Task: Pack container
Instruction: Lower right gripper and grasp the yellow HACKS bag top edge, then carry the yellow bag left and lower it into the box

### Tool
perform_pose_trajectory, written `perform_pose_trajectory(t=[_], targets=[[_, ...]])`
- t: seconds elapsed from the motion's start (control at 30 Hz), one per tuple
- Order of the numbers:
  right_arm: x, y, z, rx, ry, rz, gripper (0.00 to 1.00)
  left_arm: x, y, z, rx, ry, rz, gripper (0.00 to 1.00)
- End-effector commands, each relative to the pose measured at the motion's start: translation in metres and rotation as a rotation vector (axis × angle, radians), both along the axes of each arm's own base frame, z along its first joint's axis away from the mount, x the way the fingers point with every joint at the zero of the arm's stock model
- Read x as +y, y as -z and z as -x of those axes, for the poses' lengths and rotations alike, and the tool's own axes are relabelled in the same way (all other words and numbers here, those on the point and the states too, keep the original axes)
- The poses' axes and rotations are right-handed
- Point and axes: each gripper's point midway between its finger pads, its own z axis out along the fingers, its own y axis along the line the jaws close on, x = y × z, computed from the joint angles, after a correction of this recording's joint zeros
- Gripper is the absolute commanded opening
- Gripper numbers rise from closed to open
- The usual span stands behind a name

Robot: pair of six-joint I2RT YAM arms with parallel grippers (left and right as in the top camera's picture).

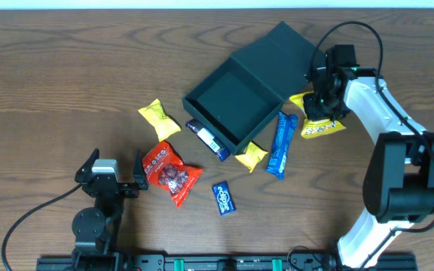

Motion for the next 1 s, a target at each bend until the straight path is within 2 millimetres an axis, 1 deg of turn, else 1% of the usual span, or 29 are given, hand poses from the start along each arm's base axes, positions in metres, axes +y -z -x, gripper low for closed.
perform_pose_trajectory(t=[0.0,0.27,0.37,0.57,0.6,0.63,0.7,0.83,0.87,0.9,0.97], targets=[[0.005,-0.023,0.0,-0.05,-0.005,-0.009,0.21,0.005,0.017,0.001,0.054,-0.025,0.005,0.95],[0.006,-0.068,0.009,-0.125,-0.008,-0.011,0.21,0.005,0.017,0.001,0.054,-0.025,0.005,0.95],[0.013,-0.081,0.012,-0.152,-0.023,-0.014,0.21,0.005,0.017,0.001,0.054,-0.025,0.005,0.95],[0.031,-0.098,0.014,-0.181,-0.03,-0.034,0.21,0.005,0.017,0.001,0.054,-0.025,0.006,0.95],[0.037,-0.101,0.014,-0.184,-0.043,-0.04,0.21,0.005,0.017,0.001,0.054,-0.025,0.005,0.95],[0.046,-0.104,0.014,-0.186,-0.065,-0.059,0.22,0.005,0.017,0.001,0.054,-0.025,0.005,0.95],[0.07,-0.113,0.013,-0.202,-0.117,-0.119,0.22,0.005,0.017,0.001,0.054,-0.025,0.005,0.95],[0.1,-0.129,0.007,-0.239,-0.184,-0.185,0.22,0.005,0.017,0.001,0.054,-0.025,0.005,0.95],[0.105,-0.131,0.005,-0.242,-0.194,-0.198,0.21,0.005,0.017,0.001,0.054,-0.025,0.005,0.95],[0.116,-0.134,0.002,-0.241,-0.215,-0.229,0.21,0.005,0.017,0.001,0.054,-0.025,0.005,0.95],[0.13,-0.133,-0.003,-0.229,-0.243,-0.263,0.21,0.005,0.017,0.001,0.054,-0.025,0.005,0.95]])
